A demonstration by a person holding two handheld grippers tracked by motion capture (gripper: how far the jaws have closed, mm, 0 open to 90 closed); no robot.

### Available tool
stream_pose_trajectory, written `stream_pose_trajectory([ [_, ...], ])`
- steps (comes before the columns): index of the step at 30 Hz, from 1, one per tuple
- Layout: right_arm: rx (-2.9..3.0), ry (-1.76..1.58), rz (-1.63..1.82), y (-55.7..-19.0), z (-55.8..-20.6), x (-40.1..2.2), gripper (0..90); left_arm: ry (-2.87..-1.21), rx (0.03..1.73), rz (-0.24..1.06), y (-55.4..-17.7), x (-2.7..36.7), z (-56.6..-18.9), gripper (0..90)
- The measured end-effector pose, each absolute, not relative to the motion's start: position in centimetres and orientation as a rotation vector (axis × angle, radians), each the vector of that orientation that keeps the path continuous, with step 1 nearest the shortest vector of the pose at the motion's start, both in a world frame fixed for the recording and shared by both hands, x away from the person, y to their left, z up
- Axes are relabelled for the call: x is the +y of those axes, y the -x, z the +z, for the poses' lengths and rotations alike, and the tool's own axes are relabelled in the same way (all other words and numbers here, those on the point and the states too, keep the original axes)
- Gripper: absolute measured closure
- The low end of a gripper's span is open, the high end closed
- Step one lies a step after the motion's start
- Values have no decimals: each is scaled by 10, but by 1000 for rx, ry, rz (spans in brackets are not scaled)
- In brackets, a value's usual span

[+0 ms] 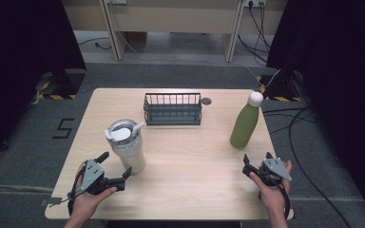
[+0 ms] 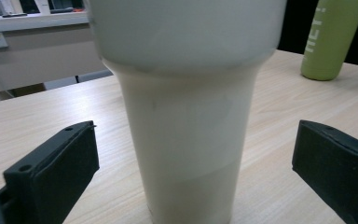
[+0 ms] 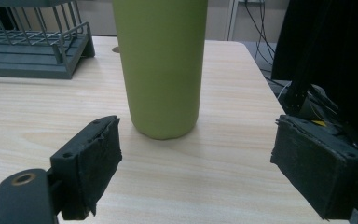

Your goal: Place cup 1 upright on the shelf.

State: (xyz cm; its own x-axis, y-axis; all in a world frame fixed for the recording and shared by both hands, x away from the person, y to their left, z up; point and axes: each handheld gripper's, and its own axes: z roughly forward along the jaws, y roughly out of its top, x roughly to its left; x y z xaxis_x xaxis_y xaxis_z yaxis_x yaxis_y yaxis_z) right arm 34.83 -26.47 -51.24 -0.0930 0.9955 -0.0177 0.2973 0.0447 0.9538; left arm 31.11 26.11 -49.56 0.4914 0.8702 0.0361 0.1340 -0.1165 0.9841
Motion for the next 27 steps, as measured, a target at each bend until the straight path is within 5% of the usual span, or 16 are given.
stream_pose_trajectory([
  [27,1520,-1373,1093,-351,-512,-265,152,-1564,899,757,-340,247,-495,0],
])
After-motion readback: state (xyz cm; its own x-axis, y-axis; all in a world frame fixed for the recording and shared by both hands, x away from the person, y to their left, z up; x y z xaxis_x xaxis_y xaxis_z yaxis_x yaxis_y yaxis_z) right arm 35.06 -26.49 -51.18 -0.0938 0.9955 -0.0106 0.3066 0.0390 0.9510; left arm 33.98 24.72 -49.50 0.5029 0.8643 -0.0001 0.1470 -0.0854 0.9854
